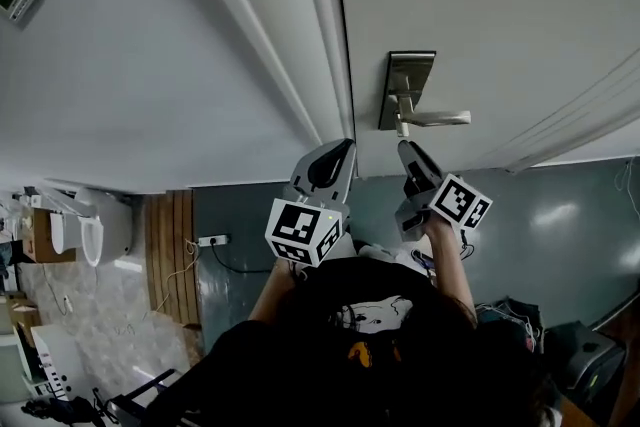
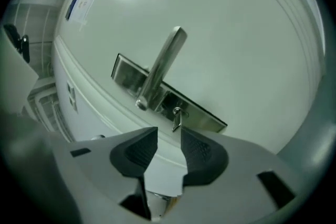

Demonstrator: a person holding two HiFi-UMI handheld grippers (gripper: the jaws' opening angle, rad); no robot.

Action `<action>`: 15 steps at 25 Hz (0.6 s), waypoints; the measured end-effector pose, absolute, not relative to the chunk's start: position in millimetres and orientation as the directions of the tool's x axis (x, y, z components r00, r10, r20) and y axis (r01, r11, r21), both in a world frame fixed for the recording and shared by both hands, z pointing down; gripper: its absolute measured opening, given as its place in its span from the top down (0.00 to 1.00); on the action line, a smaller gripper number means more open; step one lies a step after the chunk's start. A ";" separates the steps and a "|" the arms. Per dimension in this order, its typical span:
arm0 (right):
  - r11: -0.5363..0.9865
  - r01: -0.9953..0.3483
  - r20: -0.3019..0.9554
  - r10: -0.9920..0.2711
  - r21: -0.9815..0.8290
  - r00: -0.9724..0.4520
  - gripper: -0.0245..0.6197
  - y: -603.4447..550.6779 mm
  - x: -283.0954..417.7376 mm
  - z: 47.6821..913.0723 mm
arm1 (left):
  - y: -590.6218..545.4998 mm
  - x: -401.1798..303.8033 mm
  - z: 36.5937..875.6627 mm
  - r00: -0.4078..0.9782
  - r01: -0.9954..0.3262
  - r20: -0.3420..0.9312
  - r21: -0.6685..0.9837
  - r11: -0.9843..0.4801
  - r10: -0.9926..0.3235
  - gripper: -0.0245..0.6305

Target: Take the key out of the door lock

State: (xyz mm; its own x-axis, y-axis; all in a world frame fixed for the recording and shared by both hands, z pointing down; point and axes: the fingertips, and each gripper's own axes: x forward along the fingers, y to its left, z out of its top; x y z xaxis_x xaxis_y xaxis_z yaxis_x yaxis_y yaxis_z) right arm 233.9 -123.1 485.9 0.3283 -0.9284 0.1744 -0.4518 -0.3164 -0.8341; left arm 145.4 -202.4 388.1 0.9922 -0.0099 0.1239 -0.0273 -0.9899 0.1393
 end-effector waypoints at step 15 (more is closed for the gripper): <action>-0.123 -0.118 0.062 -0.903 -0.985 0.425 0.84 -144.4 271.5 505.1 | -201.7 161.6 386.4 0.989 0.071 0.120 0.130 -0.989 0.086 0.95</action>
